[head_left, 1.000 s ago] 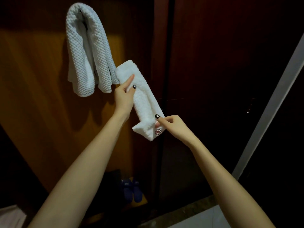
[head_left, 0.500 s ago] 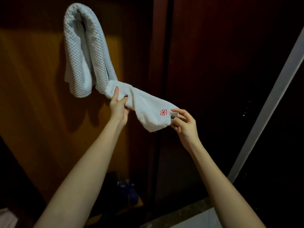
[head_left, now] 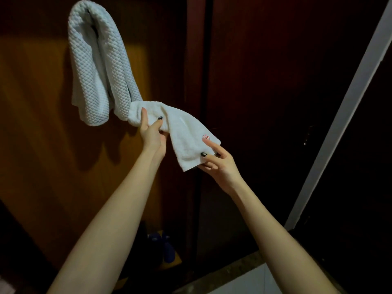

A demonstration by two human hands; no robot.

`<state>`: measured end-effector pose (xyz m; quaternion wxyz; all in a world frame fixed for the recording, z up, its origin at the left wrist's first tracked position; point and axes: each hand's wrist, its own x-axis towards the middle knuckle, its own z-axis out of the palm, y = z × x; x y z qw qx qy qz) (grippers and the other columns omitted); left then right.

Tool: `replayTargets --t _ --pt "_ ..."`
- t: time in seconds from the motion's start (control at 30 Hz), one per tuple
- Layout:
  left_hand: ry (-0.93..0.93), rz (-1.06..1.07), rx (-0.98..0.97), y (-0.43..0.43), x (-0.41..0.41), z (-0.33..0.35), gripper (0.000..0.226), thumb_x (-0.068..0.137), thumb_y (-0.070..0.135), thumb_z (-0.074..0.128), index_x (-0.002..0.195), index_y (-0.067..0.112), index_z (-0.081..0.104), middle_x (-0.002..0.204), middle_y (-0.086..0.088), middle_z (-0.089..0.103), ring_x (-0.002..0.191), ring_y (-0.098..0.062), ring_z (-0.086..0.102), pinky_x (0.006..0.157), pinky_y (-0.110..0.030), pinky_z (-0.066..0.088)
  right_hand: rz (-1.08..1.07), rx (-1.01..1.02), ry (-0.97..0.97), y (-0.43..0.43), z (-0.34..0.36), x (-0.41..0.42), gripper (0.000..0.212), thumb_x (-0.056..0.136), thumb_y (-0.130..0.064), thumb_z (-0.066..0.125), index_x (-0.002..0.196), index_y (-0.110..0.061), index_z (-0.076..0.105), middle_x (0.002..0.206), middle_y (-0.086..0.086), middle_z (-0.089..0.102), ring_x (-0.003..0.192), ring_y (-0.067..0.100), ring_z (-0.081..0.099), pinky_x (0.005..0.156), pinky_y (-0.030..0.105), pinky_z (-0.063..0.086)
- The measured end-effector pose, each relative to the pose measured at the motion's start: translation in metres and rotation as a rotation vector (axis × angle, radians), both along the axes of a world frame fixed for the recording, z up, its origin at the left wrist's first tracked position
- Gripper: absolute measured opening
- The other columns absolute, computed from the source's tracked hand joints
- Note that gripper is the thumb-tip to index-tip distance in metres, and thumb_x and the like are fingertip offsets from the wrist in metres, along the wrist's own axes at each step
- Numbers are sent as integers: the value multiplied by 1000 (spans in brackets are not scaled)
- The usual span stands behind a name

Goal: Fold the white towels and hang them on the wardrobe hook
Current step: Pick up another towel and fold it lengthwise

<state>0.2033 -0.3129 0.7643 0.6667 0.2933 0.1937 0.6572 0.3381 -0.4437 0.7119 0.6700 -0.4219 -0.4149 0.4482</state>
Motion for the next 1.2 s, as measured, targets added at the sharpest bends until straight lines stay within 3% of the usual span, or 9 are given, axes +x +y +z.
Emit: replayTargets --t 0.03,0.1,0.17,0.37,0.6,0.77,0.93,1.07,1.2 --pt "-3 0 -4 1 -2 0 71 91 -13 44 149 25 27 141 -15 44 113 -26 57 83 -36 56 -33 17 -8 -1 2 0 47 92 0 57 136 -16 54 80 14 64 77 24 65 96 45 52" --pt "3 -6 1 2 -7 -2 72 91 -14 44 149 24 27 135 -15 49 106 -23 60 78 -34 56 -99 40 -3 -1 5 4 38 95 -11 57 133 -16 57 102 9 68 91 23 67 86 40 57" --pt "14 -16 7 2 -9 -6 72 90 -14 44 149 23 27 126 -12 54 99 -18 63 71 -30 56 -166 49 -30 0 8 7 27 96 -15 58 122 -15 64 105 6 70 93 19 70 79 36 59" --pt "-36 -36 8 7 -19 -12 71 87 -18 45 146 21 36 137 -14 49 102 -17 61 71 -27 56 -289 20 -194 -1 20 11 31 87 9 52 106 -8 70 97 7 65 65 6 64 57 21 52" --pt "-47 -27 26 16 -28 -12 70 89 -16 43 147 21 32 139 -12 48 102 -17 61 69 -27 56 -51 54 -452 -13 24 26 52 82 13 53 124 -15 62 126 0 63 113 13 64 88 26 55" --pt "-44 -38 -8 15 -24 -20 70 91 -13 43 149 22 28 140 -14 47 104 -20 61 69 -28 56 -310 137 -882 -8 21 16 38 79 -9 76 112 -20 59 110 -4 57 100 4 57 81 14 46" --pt "-1 -35 -21 15 -26 -28 69 92 -11 43 149 24 28 144 -14 45 107 -20 60 70 -27 55 -381 249 -714 -6 30 4 22 84 -8 71 77 -27 62 88 9 51 75 7 49 65 18 38" --pt "11 -42 -31 13 -30 -33 69 92 -11 42 149 26 28 145 -13 44 105 -18 61 74 -28 54 -312 231 -626 -4 33 -2 25 90 -9 65 97 -33 69 102 8 57 88 9 58 77 21 48" --pt "11 -50 -38 12 -34 -38 72 90 -11 43 148 29 28 144 -13 44 108 -20 61 76 -28 56 -357 174 -516 4 30 -5 34 91 -22 67 58 -24 60 82 8 50 77 11 52 73 38 47"
